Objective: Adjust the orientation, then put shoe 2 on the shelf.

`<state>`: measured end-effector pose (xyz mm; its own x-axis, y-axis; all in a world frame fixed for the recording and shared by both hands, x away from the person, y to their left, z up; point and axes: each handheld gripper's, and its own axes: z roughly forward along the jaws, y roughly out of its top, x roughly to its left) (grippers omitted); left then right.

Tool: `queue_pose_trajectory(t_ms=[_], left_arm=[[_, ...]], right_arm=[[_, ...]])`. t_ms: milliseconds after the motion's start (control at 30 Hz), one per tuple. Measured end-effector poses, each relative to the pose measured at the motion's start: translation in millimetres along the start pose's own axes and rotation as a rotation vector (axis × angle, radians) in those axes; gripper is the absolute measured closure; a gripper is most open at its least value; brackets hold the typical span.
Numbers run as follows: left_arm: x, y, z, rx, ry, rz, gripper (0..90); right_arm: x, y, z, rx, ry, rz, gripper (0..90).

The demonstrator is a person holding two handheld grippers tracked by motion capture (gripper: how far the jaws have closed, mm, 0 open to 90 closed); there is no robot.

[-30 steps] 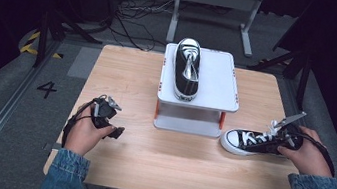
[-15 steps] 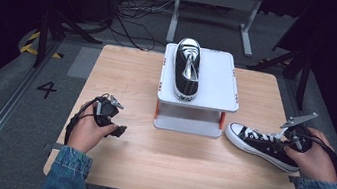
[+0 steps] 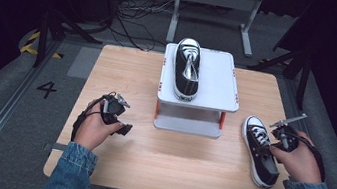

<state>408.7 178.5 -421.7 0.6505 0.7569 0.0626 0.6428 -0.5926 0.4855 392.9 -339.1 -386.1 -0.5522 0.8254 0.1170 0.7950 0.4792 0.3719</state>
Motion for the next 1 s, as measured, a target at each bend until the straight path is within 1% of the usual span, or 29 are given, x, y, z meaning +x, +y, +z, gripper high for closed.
queue_pose_trajectory(t_ms=[33,67,100,133,167,200,233,267,300,333,367,400,433,467,500,533,567,600,633,700,733,767,800,867,933,967,1000], left_arm=[[0.1,-0.2,-0.4,-0.004,0.004,0.005,20.6],[-0.1,-0.6,-0.9,-0.003,0.002,-0.001,20.6],[0.1,-1.1,-0.8,-0.011,-0.001,-0.005,20.6],[0.6,-0.9,-1.4,-0.006,0.002,-0.003,20.6],[0.8,-1.0,-1.2,-0.007,0.002,-0.003,20.6],[0.6,-0.9,-1.0,-0.004,0.0,-0.002,20.6],[-0.2,-0.9,-0.3,-0.007,0.0,-0.008,20.6],[-0.2,-0.3,-0.5,-0.004,0.002,0.002,20.6],[-0.4,-0.1,-0.5,-0.005,0.0,0.003,20.6],[-0.4,0.1,-0.8,-0.004,-0.003,0.003,20.5],[-0.3,0.2,-0.9,-0.006,-0.001,0.002,20.5],[-0.2,0.2,-1.1,-0.006,-0.004,-0.005,20.5],[0.4,0.2,-1.1,-0.009,0.001,-0.001,20.5],[0.4,0.1,-0.9,-0.008,0.0,-0.004,20.5],[0.0,-0.2,-0.6,-0.005,-0.001,-0.006,20.5],[-0.5,-0.5,-0.5,0.0,-0.002,-0.008,20.5],[-0.8,-1.0,-0.1,0.002,-0.003,-0.006,20.5],[-0.8,-1.3,0.2,0.002,-0.003,-0.001,20.5],[-1.1,-1.8,0.1,0.007,-0.004,-0.003,20.5],[-1.0,-2.8,-0.6,0.01,-0.002,-0.011,20.5],[-0.6,-3.1,-1.1,0.008,-0.002,-0.01,20.5],[-0.6,-3.4,-1.3,0.006,-0.002,-0.013,20.5],[-0.2,-3.4,-1.9,0.007,0.002,-0.01,20.5],[-0.7,-3.7,-1.4,0.009,-0.002,-0.015,20.5],[-1.0,-4.3,-0.7,0.013,-0.004,-0.013,20.5],[-1.0,-4.6,-0.6,0.018,-0.003,-0.012,20.5],[-0.7,-4.7,-0.5,0.019,-0.001,-0.01,20.4]], right_arm=[[4.6,3.5,2.6,0.007,-0.007,-0.013,83.3],[7.6,5.7,3.9,0.01,-0.01,-0.018,82.4],[9.0,6.2,4.2,0.011,-0.006,-0.012,80.4],[9.8,6.0,4.7,0.012,0.01,0.004,76.6],[10.6,5.6,6.3,0.018,0.036,0.014,70.4],[11.9,5.2,7.6,0.03,0.066,0.011,66.1],[12.8,4.4,8.0,0.021,0.075,-0.001,65.3],[11.8,3.3,7.0,0.02,0.07,-0.017,64.7],[11.0,1.9,5.7,0.016,0.073,-0.014,63.7],[10.6,0.7,2.3,0.011,0.085,-0.012,61.7],[10.3,-1.2,-4.1,-0.008,0.093,-0.006,59.1],[9.7,-2.7,-8.3,-0.018,0.092,-0.009,57.9],[8.7,-4.6,-14.9,-0.033,0.082,-0.019,57.3],[7.1,-6.2,-22.6,-0.062,0.059,-0.026,57.1],[4.3,-7.9,-30.6,-0.105,0.033,-0.025,56.3],[0.9,-9.6,-37.6,-0.136,0.009,-0.02,56.0],[-2.3,-11.1,-43.0,-0.15,-0.013,-0.019,53.9],[-6.5,-12.8,-46.9,-0.155,-0.037,-0.031,50.9],[-8.4,-13.5,-47.8,-0.155,-0.055,-0.043,50.9],[-13.1,-14.4,-46.5,-0.132,-0.08,-0.082,50.2],[-14.7,-14.2,-44.1,-0.121,-0.088,-0.103,48.2],[-15.9,-13.3,-39.6,-0.108,-0.098,-0.132,46.2],[-16.2,-12.5,-36.2,-0.096,-0.103,-0.153,46.0],[-15.4,-8.9,-24.0,-0.049,-0.112,-0.204,45.4],[-14.4,-5.9,-14.2,-0.012,-0.111,-0.23,44.9],[-14.4,-3.9,-8.9,-0.001,-0.105,-0.245,45.0],[-14.8,-1.9,-4.1,0.004,-0.097,-0.248,45.0]])
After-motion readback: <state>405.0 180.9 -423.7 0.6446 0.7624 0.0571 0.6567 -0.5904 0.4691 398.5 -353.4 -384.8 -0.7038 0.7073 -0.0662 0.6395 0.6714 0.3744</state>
